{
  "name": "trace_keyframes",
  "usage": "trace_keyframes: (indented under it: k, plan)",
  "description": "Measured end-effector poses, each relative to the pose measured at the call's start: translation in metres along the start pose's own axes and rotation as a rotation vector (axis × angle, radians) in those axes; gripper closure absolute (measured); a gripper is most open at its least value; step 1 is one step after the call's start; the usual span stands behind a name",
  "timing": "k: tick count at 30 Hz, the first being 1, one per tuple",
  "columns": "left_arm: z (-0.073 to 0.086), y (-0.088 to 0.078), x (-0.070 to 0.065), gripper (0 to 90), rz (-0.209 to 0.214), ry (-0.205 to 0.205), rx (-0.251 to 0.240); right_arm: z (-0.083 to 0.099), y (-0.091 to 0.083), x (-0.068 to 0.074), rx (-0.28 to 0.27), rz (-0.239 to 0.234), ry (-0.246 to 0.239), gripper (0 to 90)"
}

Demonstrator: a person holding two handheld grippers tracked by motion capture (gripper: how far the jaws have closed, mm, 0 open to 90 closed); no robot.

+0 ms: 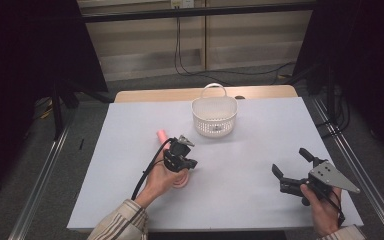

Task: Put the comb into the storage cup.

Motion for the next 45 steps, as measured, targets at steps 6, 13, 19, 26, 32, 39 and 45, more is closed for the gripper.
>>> trace_keyframes:
  k: [6,13,19,26,32,39,45]
  plan:
    - [0.002,-0.001,0.000,90.0,0.003,-0.005,0.004,0.000,0.000,0.000,0.000,0.000,0.001,0.2]
    - [0.003,-0.006,0.002,90.0,0.011,-0.018,-0.005,0.000,0.000,0.000,-0.001,0.000,0.001,0.2]
    - [0.005,-0.007,0.003,90.0,0.019,-0.024,0.001,0.000,0.000,0.000,-0.001,0.000,0.001,0.2]
    - [0.009,-0.007,0.002,90.0,0.025,-0.026,0.010,0.000,0.000,0.000,-0.003,-0.001,0.001,0.2]
    - [0.010,-0.008,0.003,90.0,0.015,-0.032,0.007,0.000,-0.001,0.000,-0.003,0.000,-0.001,0.2]
    - [0.009,-0.013,0.001,90.0,0.048,-0.048,-0.020,-0.001,-0.001,0.000,-0.004,-0.002,-0.002,0.2]
    - [0.010,-0.016,0.001,90.0,0.054,-0.040,-0.034,-0.001,-0.001,0.000,-0.003,0.000,-0.001,0.2]
Point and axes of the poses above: each handheld gripper's, and its own axes: y roughly forward along the jaws, z roughly out of its underside, x roughly to its left, the point moved 10 cm from there along y, roughly forward along the jaws
